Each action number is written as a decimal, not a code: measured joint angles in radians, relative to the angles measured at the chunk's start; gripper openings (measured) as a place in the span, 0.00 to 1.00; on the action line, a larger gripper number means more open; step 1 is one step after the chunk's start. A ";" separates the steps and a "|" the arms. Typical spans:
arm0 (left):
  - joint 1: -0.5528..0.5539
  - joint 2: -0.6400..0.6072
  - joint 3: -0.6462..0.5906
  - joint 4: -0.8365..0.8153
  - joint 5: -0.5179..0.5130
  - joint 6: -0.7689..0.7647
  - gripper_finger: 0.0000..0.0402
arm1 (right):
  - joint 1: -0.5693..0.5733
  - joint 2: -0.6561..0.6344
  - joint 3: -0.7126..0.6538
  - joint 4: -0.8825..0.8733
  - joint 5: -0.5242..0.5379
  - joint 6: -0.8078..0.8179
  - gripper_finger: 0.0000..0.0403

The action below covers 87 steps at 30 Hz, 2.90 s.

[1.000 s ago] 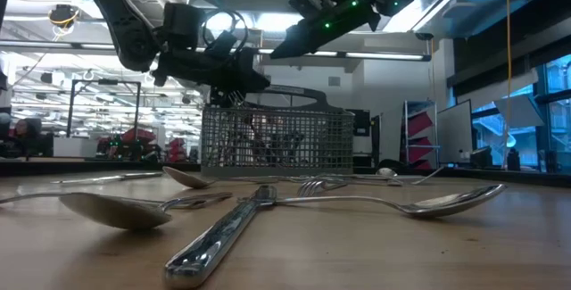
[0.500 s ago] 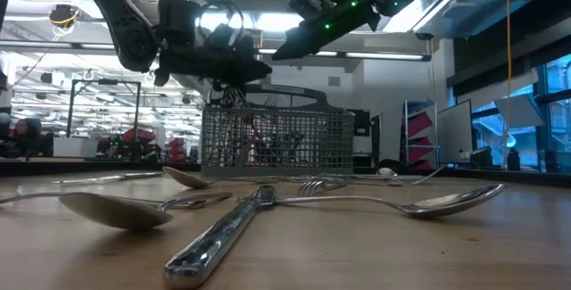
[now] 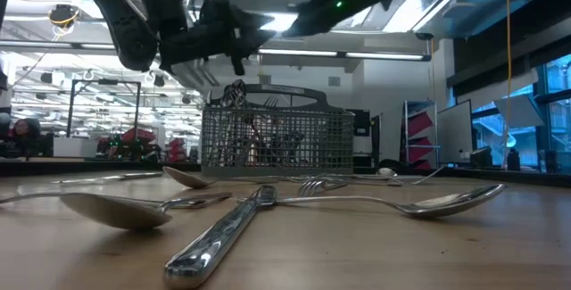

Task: Sort silverware
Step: Put the silver spoon into the silverware rack

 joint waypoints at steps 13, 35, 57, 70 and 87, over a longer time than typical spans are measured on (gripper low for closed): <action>-0.205 -0.002 0.000 -0.327 0.357 -0.321 0.30 | 0.000 -0.236 0.000 -0.400 -0.001 0.001 0.28; -0.371 -0.002 0.002 -1.117 -0.103 -0.304 0.30 | 0.000 -0.410 0.000 -0.592 0.002 -0.051 0.28; -0.603 0.012 0.187 -1.535 -0.598 0.029 0.20 | 0.000 -0.410 0.000 -0.642 0.002 -0.050 0.28; -0.576 0.063 0.186 -1.542 -0.598 -0.138 0.27 | 0.000 -0.410 0.000 -0.642 0.002 -0.049 0.28; -0.572 0.120 0.189 -1.540 -0.610 -0.087 0.31 | 0.000 -0.410 0.000 -0.655 0.001 -0.048 0.28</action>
